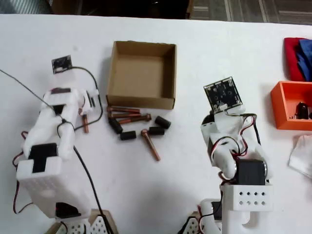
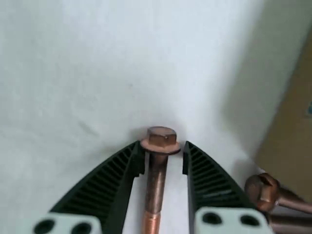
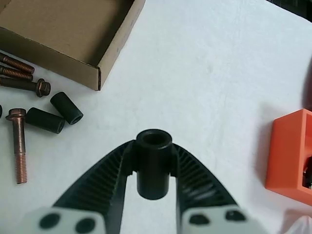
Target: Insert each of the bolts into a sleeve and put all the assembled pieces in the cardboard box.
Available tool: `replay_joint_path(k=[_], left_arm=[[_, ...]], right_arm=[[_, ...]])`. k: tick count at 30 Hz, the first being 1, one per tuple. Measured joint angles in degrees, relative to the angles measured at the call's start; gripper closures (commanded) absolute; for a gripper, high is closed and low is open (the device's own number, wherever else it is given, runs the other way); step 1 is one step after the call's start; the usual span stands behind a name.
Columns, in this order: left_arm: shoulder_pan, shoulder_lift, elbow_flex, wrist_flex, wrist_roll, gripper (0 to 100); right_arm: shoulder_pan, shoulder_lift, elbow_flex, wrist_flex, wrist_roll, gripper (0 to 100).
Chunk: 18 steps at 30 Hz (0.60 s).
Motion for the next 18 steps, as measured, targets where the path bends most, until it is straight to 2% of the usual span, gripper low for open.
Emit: replay_joint_path(k=[3,8,11,18], left_arm=[[0.0,2.73,-4.84,5.01,0.0,86],[0.18,5.54,-9.76,9.93,0.0,98],[0.26,5.89,-10.2,11.08,0.0,94],[0.26,5.89,-10.37,12.04,0.0,97]], right_arm=[[0.0,0.0,0.0,0.0,0.0,97.5],[0.0,0.0,0.0,0.0,0.0,97.5],[0.0,0.0,0.0,0.0,0.0,97.5],[0.0,0.0,0.0,0.0,0.0,97.5]])
